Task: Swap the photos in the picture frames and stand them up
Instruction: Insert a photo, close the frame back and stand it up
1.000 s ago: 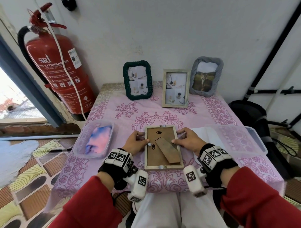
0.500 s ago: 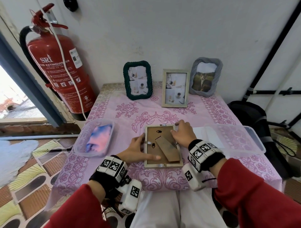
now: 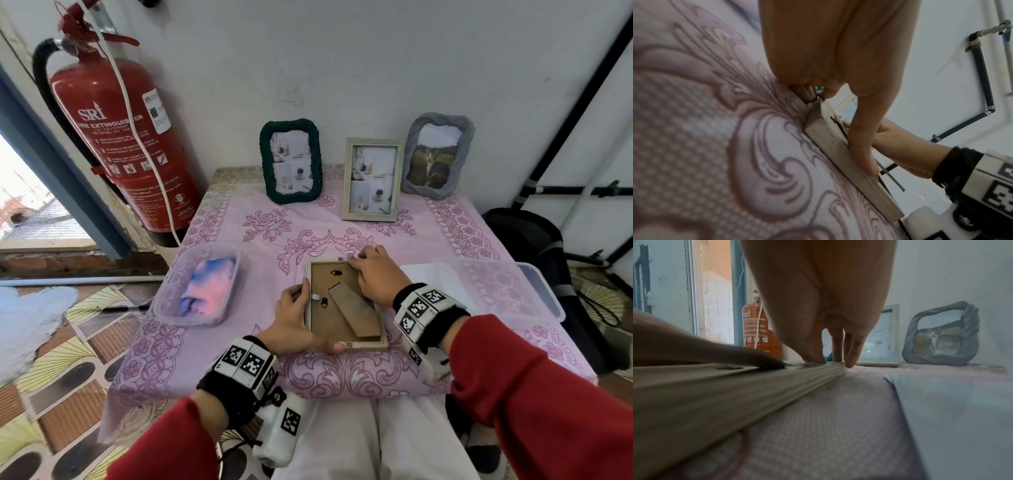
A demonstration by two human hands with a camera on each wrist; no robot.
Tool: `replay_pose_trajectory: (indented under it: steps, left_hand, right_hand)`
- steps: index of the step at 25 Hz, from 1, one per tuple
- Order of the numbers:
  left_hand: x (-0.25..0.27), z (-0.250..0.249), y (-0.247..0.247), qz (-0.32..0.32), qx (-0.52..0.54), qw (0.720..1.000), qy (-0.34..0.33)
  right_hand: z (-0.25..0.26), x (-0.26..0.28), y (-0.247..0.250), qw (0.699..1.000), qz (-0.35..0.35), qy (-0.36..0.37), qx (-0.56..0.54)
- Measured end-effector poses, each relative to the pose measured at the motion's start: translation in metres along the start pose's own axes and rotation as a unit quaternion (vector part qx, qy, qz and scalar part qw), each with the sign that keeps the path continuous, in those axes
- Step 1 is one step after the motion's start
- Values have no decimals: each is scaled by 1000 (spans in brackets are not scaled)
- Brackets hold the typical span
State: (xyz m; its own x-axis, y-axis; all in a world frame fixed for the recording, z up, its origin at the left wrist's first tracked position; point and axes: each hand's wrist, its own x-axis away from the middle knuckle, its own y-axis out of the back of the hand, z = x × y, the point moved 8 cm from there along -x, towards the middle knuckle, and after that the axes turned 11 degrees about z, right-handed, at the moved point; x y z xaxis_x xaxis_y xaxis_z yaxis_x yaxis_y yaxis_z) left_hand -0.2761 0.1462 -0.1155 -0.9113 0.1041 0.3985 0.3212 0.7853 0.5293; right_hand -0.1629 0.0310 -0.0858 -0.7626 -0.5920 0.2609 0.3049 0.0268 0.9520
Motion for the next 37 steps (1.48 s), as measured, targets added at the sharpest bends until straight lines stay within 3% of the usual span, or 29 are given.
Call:
replay_pose_trajectory:
  steps: [8,13,29,33,37]
  left_hand:
    - [-3,4,1,-25,48,998,15]
    - [-4,4,2,-36,68,997,29]
    - [-9,5,0,-96,29,995,21]
    - [-11,9,2,-54,13,998,20]
    - [-9,11,5,-9,86,996,23]
  right_hand:
    - [3,1,-3,999,27,12,-20]
    - [-7,9,5,985,-17,16,-171]
    - [-7,12,4,984,-29,13,-175]
    - [-5,13,3,984,-30,15,-177]
    - [-6,12,3,984,-30,16,-175]
